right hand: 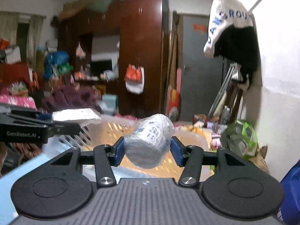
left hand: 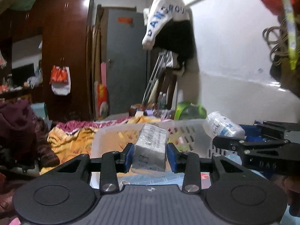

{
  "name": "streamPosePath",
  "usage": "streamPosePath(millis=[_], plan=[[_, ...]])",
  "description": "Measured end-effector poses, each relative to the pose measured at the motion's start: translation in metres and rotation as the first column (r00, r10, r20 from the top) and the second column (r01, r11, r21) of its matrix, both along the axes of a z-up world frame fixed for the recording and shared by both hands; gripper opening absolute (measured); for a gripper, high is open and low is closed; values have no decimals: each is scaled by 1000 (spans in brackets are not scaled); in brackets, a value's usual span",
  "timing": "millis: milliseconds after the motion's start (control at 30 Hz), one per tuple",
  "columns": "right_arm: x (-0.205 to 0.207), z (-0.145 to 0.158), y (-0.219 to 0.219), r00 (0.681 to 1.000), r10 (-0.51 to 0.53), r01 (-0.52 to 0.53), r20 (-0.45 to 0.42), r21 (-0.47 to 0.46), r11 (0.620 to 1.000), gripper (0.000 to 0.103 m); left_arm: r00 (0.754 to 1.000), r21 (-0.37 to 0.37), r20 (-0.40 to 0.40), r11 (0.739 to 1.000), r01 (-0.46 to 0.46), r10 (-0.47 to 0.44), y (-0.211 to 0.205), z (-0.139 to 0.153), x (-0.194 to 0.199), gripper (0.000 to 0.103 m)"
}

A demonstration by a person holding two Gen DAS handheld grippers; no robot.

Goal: Organize objects
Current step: 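Lift both items over the white basket and open both grippers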

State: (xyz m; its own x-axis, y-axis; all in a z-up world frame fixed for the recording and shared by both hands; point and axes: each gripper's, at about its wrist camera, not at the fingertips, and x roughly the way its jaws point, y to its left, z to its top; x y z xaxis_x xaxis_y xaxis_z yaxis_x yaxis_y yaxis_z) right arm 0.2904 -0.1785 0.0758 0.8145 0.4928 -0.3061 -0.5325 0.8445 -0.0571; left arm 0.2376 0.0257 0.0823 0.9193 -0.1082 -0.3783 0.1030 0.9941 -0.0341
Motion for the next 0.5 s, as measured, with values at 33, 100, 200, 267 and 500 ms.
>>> streamPosePath(millis=[33,100,200,267,500], plan=[[3,-4,1,1000,-1,1,0,-8,1000,57,1000,-1,-6,1000,-2,2,0,-4,6,52],[2,-8,-2,1000,-7,7,4,17,1000,77,999,-3,-26,1000,-18,18,2,-9,11,83],[-5,-5,-12,999,-33,33,5,61,998,103,1000,-16,17,1000,-9,9,3,-5,-4,98],[-22,-1,-22,1000,-7,6,11,83,997,103,998,-22,63,999,28,-27,5,-2,-28,103],[-125,-53,-72,996,67,-55,-63,169,984,103,998,-22,54,1000,-10,12,28,-57,-132,102]])
